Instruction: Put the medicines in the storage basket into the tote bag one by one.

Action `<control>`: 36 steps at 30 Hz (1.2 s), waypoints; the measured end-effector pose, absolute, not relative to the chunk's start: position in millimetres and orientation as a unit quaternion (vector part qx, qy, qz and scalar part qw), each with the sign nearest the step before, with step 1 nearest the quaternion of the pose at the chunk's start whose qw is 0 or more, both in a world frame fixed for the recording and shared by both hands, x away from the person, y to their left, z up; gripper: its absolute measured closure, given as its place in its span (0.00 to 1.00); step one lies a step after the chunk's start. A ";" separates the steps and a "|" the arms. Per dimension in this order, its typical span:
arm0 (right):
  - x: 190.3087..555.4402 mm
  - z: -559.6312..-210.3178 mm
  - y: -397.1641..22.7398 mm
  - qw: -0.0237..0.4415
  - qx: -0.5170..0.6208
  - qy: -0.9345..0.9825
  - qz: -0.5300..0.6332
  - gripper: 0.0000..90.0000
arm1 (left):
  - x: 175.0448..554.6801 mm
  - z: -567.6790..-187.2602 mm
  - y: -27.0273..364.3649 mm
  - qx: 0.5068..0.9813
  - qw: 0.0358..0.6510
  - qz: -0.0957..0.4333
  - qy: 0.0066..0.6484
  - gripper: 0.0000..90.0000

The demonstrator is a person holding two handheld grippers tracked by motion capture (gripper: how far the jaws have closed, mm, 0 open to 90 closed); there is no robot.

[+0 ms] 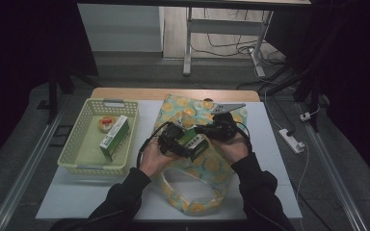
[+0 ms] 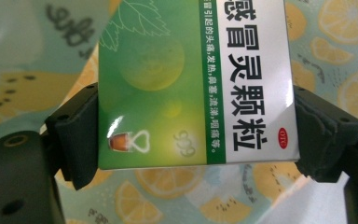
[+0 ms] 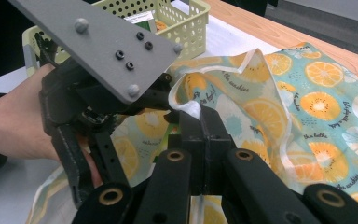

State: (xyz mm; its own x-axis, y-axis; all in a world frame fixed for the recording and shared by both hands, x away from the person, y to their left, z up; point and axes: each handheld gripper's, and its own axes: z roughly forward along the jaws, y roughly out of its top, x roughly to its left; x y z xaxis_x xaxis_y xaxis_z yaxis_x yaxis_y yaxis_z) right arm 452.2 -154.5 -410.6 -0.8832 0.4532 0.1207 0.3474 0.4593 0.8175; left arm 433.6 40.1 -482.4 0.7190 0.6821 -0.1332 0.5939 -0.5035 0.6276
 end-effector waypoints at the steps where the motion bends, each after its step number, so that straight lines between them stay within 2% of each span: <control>1: 452.3 -410.5 -154.7 0.057 0.235 0.852 0.463 1.00 | 434.3 -482.8 39.6 0.863 0.337 0.067 0.371 0.18; 15: 454.4 -411.1 -158.0 0.062 0.241 0.850 0.464 1.00 | 439.0 -488.9 34.5 0.862 0.345 0.098 0.358 0.15; 28: 454.7 -411.3 -158.8 0.062 0.243 0.850 0.463 0.99 | 426.1 -477.7 43.4 0.851 0.375 0.099 0.353 0.10; 36: 455.0 -411.2 -159.5 0.064 0.243 0.850 0.464 0.99 | 408.4 -467.5 53.2 0.852 0.397 0.078 0.333 0.07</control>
